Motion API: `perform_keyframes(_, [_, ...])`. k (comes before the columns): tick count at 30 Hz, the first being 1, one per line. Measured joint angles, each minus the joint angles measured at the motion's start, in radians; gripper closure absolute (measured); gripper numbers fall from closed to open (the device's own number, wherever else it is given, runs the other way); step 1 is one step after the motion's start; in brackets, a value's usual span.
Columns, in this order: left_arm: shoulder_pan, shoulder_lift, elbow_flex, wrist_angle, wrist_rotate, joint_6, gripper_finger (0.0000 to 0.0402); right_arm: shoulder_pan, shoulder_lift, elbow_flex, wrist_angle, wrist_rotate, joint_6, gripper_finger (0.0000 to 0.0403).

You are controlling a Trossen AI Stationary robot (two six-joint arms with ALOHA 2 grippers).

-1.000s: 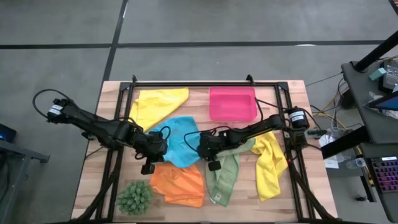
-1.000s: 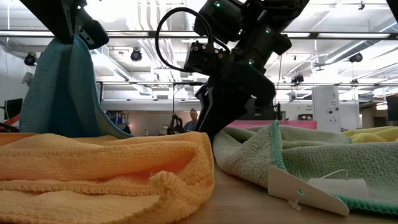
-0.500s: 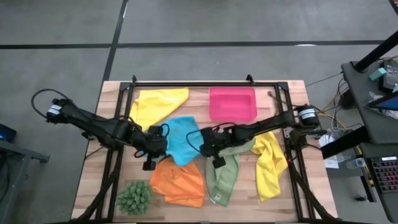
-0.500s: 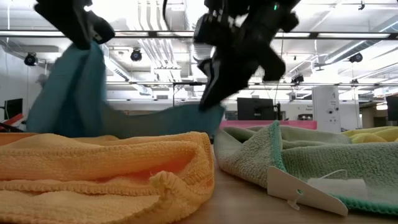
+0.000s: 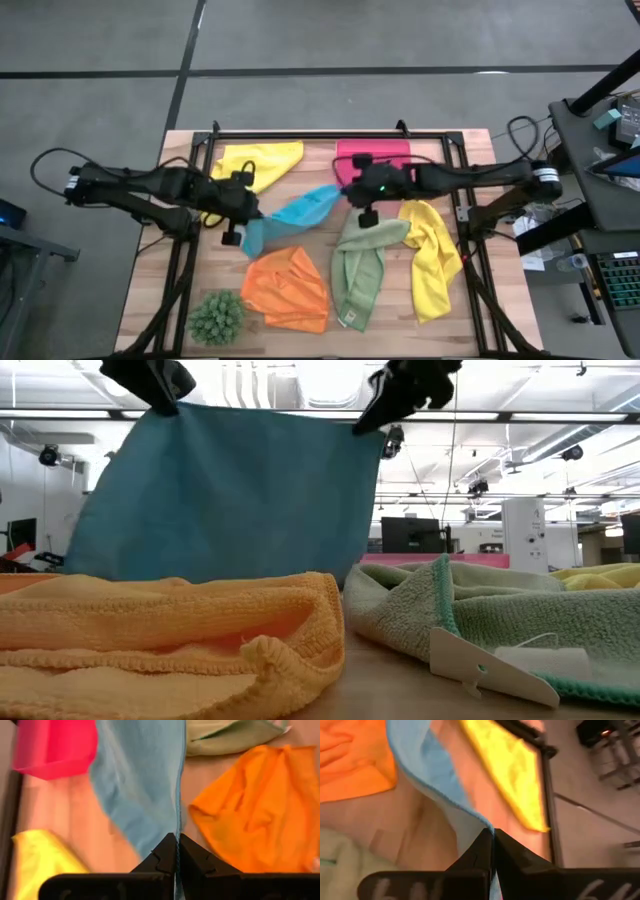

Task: Fold microfiber towels
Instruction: Fold the blue microfiber cloth

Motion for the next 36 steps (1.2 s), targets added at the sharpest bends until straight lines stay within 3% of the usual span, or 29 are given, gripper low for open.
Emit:
perform_keyframes(4, [0.044, -0.002, 0.048, -0.002, -0.003, 0.072, 0.0402, -0.016, -0.06, 0.034, -0.039, -0.002, -0.01, 0.0394])
perform_keyframes(7, [0.039, 0.001, 0.101, 0.0, 0.001, 0.037, 0.0402, -0.009, -0.095, 0.08, -0.127, -0.012, 0.016, 0.0394])
perform_keyframes(11, [0.0, 0.007, 0.134, 0.005, 0.079, -0.078, 0.0402, 0.019, -0.117, 0.103, -0.218, -0.145, 0.07, 0.0394])
perform_keyframes(16, [-0.095, 0.033, 0.104, 0.005, 0.096, -0.199, 0.0402, 0.077, -0.115, 0.093, -0.267, -0.298, 0.131, 0.0394])
perform_keyframes(21, [-0.215, 0.131, 0.075, 0.014, 0.098, -0.342, 0.0402, 0.17, -0.086, 0.075, -0.284, -0.39, 0.201, 0.0394])
perform_keyframes(26, [-0.316, 0.269, 0.075, 0.085, 0.107, -0.373, 0.0402, 0.272, -0.028, 0.063, -0.276, -0.401, 0.272, 0.0394])
perform_keyframes(36, [-0.36, 0.458, 0.075, 0.209, 0.181, -0.441, 0.0402, 0.363, 0.135, 0.0, -0.193, -0.438, 0.421, 0.0394])
